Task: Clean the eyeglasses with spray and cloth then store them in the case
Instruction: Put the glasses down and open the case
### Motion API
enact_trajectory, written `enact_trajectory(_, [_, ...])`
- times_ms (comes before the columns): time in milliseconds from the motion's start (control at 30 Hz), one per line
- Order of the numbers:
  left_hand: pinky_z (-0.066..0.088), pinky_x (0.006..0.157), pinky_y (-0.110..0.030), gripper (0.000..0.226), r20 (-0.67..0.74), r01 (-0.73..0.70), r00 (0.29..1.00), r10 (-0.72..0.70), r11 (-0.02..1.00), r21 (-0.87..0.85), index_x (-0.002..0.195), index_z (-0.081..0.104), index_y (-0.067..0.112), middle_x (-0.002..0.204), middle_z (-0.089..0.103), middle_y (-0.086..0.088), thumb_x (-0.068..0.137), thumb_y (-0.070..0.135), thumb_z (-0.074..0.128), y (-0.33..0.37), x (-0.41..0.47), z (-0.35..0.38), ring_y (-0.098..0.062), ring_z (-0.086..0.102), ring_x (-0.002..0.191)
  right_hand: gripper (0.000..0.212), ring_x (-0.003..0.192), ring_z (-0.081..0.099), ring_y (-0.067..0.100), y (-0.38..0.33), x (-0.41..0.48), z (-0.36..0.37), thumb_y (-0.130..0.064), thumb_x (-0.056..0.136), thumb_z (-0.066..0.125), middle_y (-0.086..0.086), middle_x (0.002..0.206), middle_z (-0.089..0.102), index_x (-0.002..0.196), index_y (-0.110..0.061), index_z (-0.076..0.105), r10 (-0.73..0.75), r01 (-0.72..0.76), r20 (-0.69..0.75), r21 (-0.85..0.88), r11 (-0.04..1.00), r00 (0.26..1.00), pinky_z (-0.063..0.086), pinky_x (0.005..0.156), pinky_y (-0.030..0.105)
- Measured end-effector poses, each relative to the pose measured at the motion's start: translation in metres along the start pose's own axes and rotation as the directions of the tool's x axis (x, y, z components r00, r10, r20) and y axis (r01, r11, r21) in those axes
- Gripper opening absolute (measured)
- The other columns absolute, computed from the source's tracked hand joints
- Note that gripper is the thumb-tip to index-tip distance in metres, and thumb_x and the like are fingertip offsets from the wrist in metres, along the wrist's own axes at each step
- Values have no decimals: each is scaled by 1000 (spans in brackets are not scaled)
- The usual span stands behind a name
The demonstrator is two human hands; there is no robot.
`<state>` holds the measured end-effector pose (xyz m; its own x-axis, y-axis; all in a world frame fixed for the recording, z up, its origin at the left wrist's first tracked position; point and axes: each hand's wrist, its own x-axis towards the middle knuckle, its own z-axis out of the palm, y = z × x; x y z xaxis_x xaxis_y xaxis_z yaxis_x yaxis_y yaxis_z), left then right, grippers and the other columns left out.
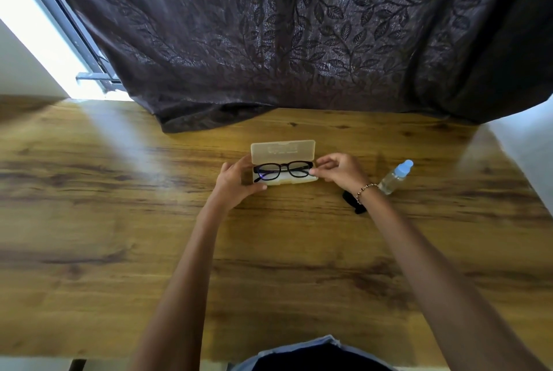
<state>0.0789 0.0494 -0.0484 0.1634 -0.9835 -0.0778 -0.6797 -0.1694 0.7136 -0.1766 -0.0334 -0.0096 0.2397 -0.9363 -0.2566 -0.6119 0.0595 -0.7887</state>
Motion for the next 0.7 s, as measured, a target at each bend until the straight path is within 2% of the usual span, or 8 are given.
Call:
enact_trajectory(167, [32, 102, -40, 89, 19, 21, 1000, -21, 1000, 18, 146, 31, 26, 138, 50, 5, 72, 41, 78, 1, -4, -3, -20, 29, 131, 44, 83, 68, 10, 1, -4, -1, -37, 66, 84, -9, 88, 70, 102, -20, 66, 10, -10, 19, -10, 1000, 1000, 57, 83, 35])
enact_trajectory(333, [33, 106, -42, 91, 27, 33, 999, -34, 999, 28, 148, 29, 22, 140, 49, 2, 73, 42, 77, 2, -7, -3, -21, 28, 132, 41, 88, 61, 8, 4, -13, -17, -30, 74, 80, -4, 98, 68, 109, -15, 65, -17, 12, -31, -151, 988, 999, 49, 81, 24])
enact_trajectory(500, [33, 102, -38, 88, 27, 26, 999, -27, 999, 31, 147, 29, 21, 139, 50, 1, 76, 45, 75, 4, -7, -3, -21, 29, 130, 38, 97, 60, 14, 8, -26, -35, -20, 78, 77, 7, 109, 68, 112, -7, 65, -47, 42, -5, -377, 925, 999, 48, 94, 30])
enact_trajectory(567, [32, 103, -39, 87, 37, 35, 999, -36, 999, 24, 147, 29, 21, 139, 50, 1, 76, 46, 73, 4, -6, -3, -21, 29, 131, 39, 108, 58, 18, 9, -31, -36, -22, 79, 76, 6, 115, 66, 114, -9, 64, -40, 38, 5, -422, 906, 999, 46, 97, 33])
enact_trajectory(700, [33, 102, -38, 86, 42, 37, 998, -38, 999, 7, 146, 31, 23, 137, 52, 2, 76, 47, 73, 4, -6, -4, -21, 31, 130, 38, 125, 44, 24, 11, -37, -38, -29, 83, 72, 5, 130, 54, 118, -17, 62, -48, 7, -63, -535, 845, 997, 41, 101, 45])
